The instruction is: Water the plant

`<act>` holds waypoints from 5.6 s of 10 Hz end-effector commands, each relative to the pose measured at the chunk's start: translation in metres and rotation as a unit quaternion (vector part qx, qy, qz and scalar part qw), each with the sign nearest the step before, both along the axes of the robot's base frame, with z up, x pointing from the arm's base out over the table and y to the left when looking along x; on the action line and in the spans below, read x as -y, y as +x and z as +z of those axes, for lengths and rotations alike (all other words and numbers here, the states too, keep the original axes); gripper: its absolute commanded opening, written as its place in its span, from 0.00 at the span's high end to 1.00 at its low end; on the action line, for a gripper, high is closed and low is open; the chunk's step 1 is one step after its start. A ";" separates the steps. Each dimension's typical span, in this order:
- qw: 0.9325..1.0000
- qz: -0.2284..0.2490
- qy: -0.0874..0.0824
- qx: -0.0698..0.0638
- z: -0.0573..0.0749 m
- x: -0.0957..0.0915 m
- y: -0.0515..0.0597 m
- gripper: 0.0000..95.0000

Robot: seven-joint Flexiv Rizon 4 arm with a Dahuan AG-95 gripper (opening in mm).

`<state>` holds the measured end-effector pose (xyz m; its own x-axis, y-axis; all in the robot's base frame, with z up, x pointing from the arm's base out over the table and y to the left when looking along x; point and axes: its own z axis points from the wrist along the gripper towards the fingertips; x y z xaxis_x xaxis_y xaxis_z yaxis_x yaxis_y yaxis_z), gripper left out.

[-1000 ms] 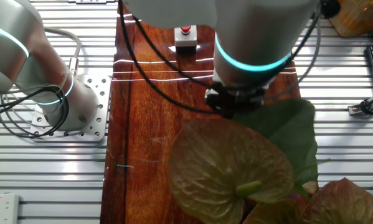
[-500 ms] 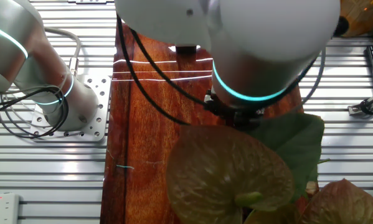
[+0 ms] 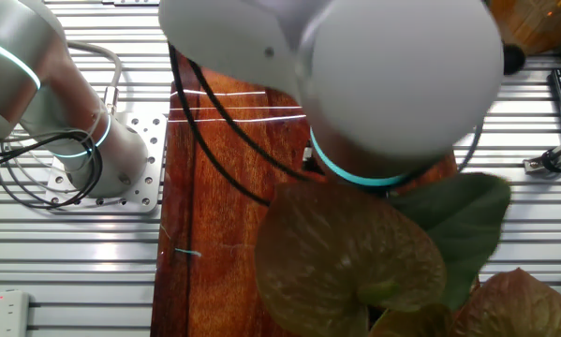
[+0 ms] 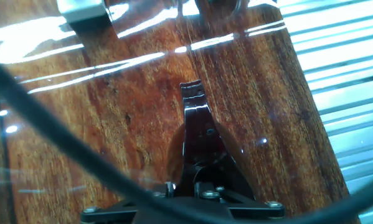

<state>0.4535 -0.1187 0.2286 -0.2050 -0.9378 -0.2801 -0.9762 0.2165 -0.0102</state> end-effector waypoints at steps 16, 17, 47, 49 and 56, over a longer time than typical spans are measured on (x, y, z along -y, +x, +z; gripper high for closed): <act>0.998 0.006 0.064 0.024 0.014 -0.010 0.002 1.00; 0.997 0.006 0.069 0.025 0.014 -0.010 0.002 1.00; 0.984 0.017 0.172 0.043 0.018 -0.014 0.005 1.00; 0.983 0.017 0.180 0.044 0.018 -0.015 0.006 1.00; 0.977 0.017 0.207 0.052 0.019 -0.016 0.006 1.00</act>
